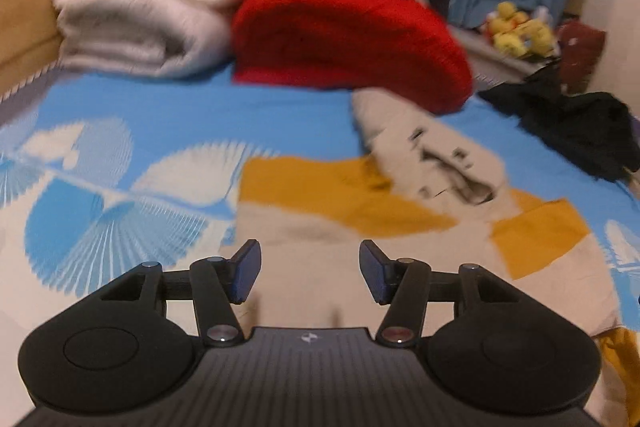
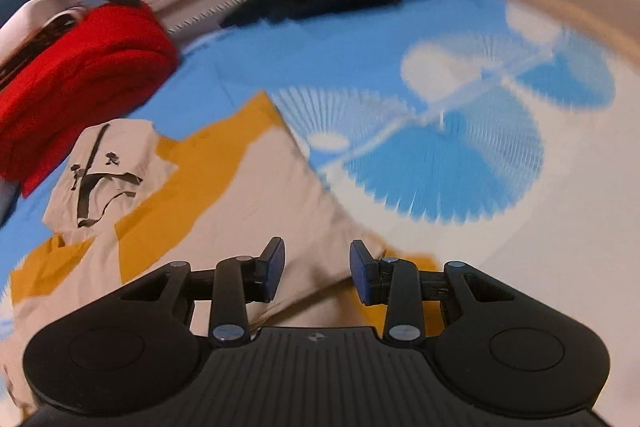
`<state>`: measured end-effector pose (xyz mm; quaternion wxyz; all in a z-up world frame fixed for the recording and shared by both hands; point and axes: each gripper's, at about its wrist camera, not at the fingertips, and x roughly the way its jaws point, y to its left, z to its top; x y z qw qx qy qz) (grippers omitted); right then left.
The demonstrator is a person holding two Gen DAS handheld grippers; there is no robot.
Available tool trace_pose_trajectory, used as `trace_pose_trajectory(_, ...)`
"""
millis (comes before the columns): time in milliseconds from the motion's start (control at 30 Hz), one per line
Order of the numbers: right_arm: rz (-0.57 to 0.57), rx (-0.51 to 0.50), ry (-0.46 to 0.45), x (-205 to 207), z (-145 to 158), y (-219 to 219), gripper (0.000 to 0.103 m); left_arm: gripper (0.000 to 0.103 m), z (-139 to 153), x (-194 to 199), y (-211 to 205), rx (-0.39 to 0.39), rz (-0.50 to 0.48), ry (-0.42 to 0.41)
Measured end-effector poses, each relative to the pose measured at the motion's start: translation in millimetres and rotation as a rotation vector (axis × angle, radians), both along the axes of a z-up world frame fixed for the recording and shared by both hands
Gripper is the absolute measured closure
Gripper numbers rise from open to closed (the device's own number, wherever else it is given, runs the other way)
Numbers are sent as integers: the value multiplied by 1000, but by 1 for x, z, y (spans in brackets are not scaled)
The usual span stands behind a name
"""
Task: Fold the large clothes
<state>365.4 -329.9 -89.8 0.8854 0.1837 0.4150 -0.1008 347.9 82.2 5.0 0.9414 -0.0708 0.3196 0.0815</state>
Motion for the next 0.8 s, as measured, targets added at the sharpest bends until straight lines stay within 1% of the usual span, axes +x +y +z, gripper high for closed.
trace_pose_trajectory(67, 15, -57, -33, -6, 12, -4, 65, 47, 8, 0, -10, 4, -18, -13)
trace_pose_trajectory(100, 20, -67, -48, -8, 15, -8, 65, 48, 12, 4, -14, 14, -23, -12)
trace_pose_trajectory(133, 23, -74, -59, -10, 17, -12, 65, 54, 15, 10, -19, 26, -27, -9)
trace_pose_trajectory(167, 18, -80, -57, -12, 17, -16, 65, 66, 19, 20, -25, 43, -36, -4)
trace_pose_trajectory(200, 10, -78, -49, -13, 17, -21, 65, 72, 23, 30, -29, 54, -42, -3)
trace_pose_trajectory(233, 4, -65, -40, -15, 17, -26, 65, 84, 26, 38, -31, 55, -51, -7)
trace_pose_trajectory(267, -2, -48, -32, -16, 17, -31, 65, 95, 31, 56, -35, 53, -66, -13)
trace_pose_trajectory(333, -6, -30, -27, -18, 18, -38, 65, 97, 33, 90, -44, 67, -83, -11)
trace_pose_trajectory(367, -5, -27, -30, -20, 20, -40, 66, 97, 33, 115, -49, 77, -90, 4)
trace_pose_trajectory(400, -10, -23, -34, -20, 21, -43, 71, 97, 34, 139, -53, 77, -92, 19)
trace_pose_trajectory(433, -15, -19, -36, -20, 21, -44, 78, 97, 31, 162, -55, 68, -89, 35)
trace_pose_trajectory(500, -21, -11, -35, -19, 20, -46, 82, 97, 26, 216, -62, 32, -103, 78)
trace_pose_trajectory(533, -24, -11, -31, -19, 18, -47, 82, 96, 22, 242, -66, 21, -109, 97)
trace_pose_trajectory(600, -20, -21, -21, -17, 15, -47, 82, 96, 12, 290, -74, 25, -115, 130)
trace_pose_trajectory(633, -17, -25, -15, -15, 13, -48, 82, 94, 5, 312, -79, 28, -124, 146)
trace_pose_trajectory(700, -20, -29, -3, -12, 9, -49, 82, 87, -6, 350, -89, 61, -115, 158)
trace_pose_trajectory(733, -21, -30, 3, -10, 7, -49, 82, 74, -13, 368, -95, 72, -108, 162)
trace_pose_trajectory(767, -25, -30, 11, -8, 5, -49, 82, 52, -20, 386, -101, 66, -111, 172)
trace_pose_trajectory(800, -28, -32, 18, -7, 4, -49, 82, 41, -27, 399, -106, 62, -111, 180)
